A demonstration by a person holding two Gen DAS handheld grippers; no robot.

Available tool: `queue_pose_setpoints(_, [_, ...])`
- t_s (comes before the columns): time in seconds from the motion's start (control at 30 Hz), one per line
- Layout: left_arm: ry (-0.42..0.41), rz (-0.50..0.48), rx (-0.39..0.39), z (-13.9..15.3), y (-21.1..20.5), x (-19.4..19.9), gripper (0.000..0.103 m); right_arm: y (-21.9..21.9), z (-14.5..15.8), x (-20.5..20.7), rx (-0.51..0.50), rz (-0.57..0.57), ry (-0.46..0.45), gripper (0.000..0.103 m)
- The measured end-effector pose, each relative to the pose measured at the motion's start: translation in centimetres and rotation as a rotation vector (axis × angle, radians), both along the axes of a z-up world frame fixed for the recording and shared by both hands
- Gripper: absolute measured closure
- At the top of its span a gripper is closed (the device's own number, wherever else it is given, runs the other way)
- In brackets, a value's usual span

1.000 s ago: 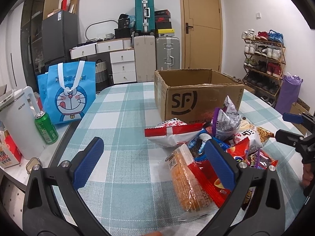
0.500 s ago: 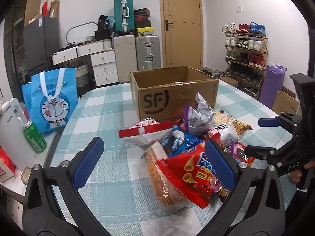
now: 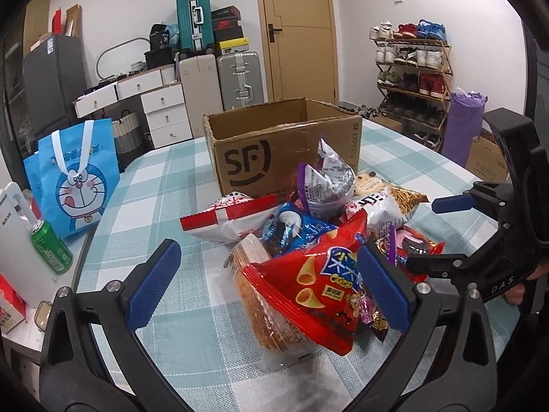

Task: Organize snacks
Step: 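Grasp the red chip bag with the left gripper while the right grasps the red Oreo pack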

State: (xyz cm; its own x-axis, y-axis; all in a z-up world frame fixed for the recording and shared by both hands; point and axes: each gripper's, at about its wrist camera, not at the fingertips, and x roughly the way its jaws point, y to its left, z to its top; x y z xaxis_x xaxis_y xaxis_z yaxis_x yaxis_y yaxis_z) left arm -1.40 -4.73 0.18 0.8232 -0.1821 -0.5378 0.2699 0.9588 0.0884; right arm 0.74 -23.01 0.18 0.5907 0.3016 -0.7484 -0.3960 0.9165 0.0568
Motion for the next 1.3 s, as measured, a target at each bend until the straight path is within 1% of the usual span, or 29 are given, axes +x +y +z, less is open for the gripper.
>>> queue_pose_setpoints(0.07, [0.006,-0.016,-0.004,-0.1,-0.1,0.0,0.001,0.0,-0.1,0.1,0.0,0.001,0.007,0.001])
queue_pose_setpoints(0.13, [0.003,-0.04,-0.006,-0.1,-0.4,-0.1,0.001,0.1,-0.3,0.2,-0.001,0.004,0.022,0.004])
queue_pose_setpoints(0.2, [0.003,-0.05,0.02,-0.4,-0.9,-0.2,0.001,0.2,-0.6,0.4,-0.002,0.009,0.041,0.012])
queue_pose_setpoints(0.27, [0.009,-0.06,0.039,-0.8,-1.2,-0.2,0.001,0.4,-0.9,0.6,-0.019,0.005,0.053,0.017])
queue_pose_setpoints(0.33, [0.02,-0.071,0.044,-1.1,-1.4,-0.1,0.001,0.5,-1.1,0.7,-0.015,0.008,0.065,0.02])
queue_pose_setpoints(0.4, [0.022,-0.075,0.047,-1.3,-1.6,0.0,0.001,0.5,-1.2,0.8,-0.006,0.013,0.077,0.025])
queue_pose_setpoints(0.53, [0.03,-0.061,0.06,-1.7,-1.6,0.4,0.001,0.6,-1.2,0.7,0.002,0.026,0.08,0.032])
queue_pose_setpoints(0.57, [0.035,-0.062,0.054,-1.8,-1.5,0.5,0.003,0.7,-1.3,0.6,0.006,0.033,0.084,0.035])
queue_pose_setpoints(0.63, [0.047,-0.064,0.039,-2.0,-1.3,0.7,0.009,0.8,-1.3,0.5,0.01,0.04,0.087,0.038])
queue_pose_setpoints(0.7, [0.058,-0.069,0.024,-2.0,-1.1,0.9,0.012,0.9,-1.3,0.3,0.016,0.046,0.091,0.043])
queue_pose_setpoints(0.8, [0.07,-0.077,0.002,-2.1,-0.9,1.1,0.017,1.0,-1.2,0.2,0.025,0.052,0.094,0.045])
queue_pose_setpoints(0.87, [0.083,-0.091,-0.013,-2.2,-0.8,1.2,0.023,1.0,-1.2,0.1,0.029,0.054,0.095,0.047])
queue_pose_setpoints(0.97, [0.105,-0.106,-0.03,-2.2,-0.8,1.3,0.036,1.1,-1.2,0.0,0.034,0.06,0.098,0.051])
queue_pose_setpoints(1.0, [0.113,-0.113,-0.036,-2.3,-0.8,1.3,0.038,1.1,-1.1,-0.1,0.032,0.06,0.096,0.051])
queue_pose_setpoints(1.03, [0.117,-0.117,-0.042,-2.3,-0.8,1.4,0.042,1.1,-1.1,-0.1,0.028,0.06,0.096,0.051])
queue_pose_setpoints(1.17, [0.123,-0.125,-0.062,-2.4,-0.8,1.5,0.047,1.1,-1.0,-0.2,0.027,0.054,0.093,0.054])
queue_pose_setpoints(1.23, [0.129,-0.129,-0.082,-2.4,-0.6,1.6,0.051,1.0,-1.0,-0.4,0.024,0.053,0.086,0.057])
queue_pose_setpoints(1.3, [0.133,-0.125,-0.103,-2.3,-0.3,1.7,0.053,0.8,-0.9,-0.5,0.024,0.048,0.079,0.058])
